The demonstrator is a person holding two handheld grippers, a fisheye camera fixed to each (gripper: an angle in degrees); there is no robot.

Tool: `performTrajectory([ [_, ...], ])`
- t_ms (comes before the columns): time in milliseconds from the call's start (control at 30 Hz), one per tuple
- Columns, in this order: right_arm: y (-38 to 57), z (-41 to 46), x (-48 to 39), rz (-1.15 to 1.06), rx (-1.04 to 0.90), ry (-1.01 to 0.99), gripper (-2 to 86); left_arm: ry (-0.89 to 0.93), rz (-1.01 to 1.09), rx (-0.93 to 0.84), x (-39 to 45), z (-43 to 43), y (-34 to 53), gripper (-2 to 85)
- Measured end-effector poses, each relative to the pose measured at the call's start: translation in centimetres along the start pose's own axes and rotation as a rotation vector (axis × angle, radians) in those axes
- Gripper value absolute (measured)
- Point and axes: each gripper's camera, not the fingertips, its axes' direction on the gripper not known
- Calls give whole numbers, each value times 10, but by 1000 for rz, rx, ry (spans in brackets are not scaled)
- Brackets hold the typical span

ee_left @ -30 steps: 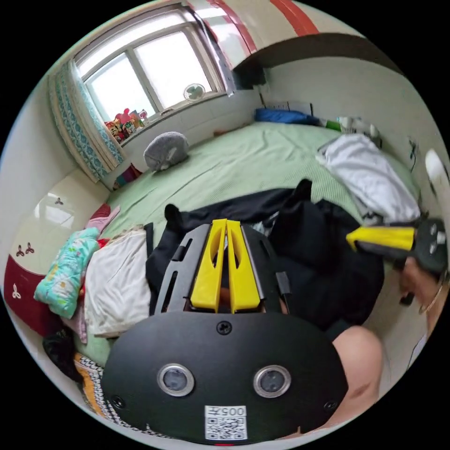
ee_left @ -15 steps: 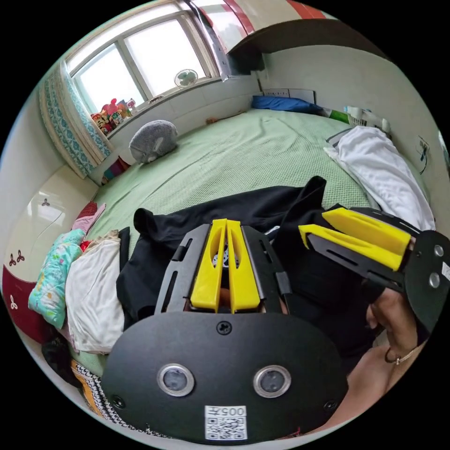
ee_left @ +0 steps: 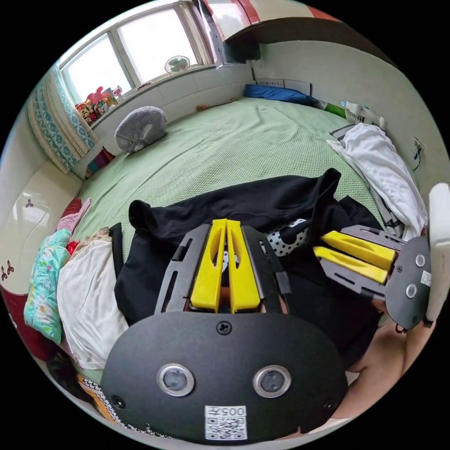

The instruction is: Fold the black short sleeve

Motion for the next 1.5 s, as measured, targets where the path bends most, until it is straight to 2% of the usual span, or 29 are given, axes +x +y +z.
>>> performTrajectory([
  [33, -1, -2, 3, 26, 13, 11, 7, -8, 7, -5, 1, 3, -1, -3],
  [200, -3, -15, 11, 68, 95, -86, -3, 8, 35, -65, 7, 19, -7, -3],
  [267, -3, -17, 1, -22, 101, -140, 4, 31, 30, -44, 7, 21, -10, -3],
  [433, -5, 2, -18, -100, 1, -119, 80, 2, 56, -10, 13, 22, -13, -3],
  [533, -3, 5, -21, -129, 1, -76, 75, 19, 68, -12, 16, 24, -14, -3],
  [667, -2, -6, -5, -4, 43, -92, -1, 17, 79, -19, 15, 25, -16, -3],
  [933, 14, -32, 38, 256, 217, -106, -15, -13, 63, -18, 9, 27, -18, -3],
  [1100, 31, -46, 67, 448, 308, 34, -13, -119, 104, 4, 14, 22, -18, -2],
  [1167, 38, -48, 80, 540, 310, 153, -12, -107, 111, 12, 14, 18, -18, -2],
  [1333, 52, -50, 106, 713, 272, 270, -9, -41, 89, -3, 5, 18, -22, -2],
  [1433, 59, -59, 110, 735, 305, 335, -6, -24, 56, -25, -9, 24, -25, -2],
  [1500, 58, -61, 107, 700, 332, 278, -1, -15, 27, -36, -19, 25, -26, -2],
])
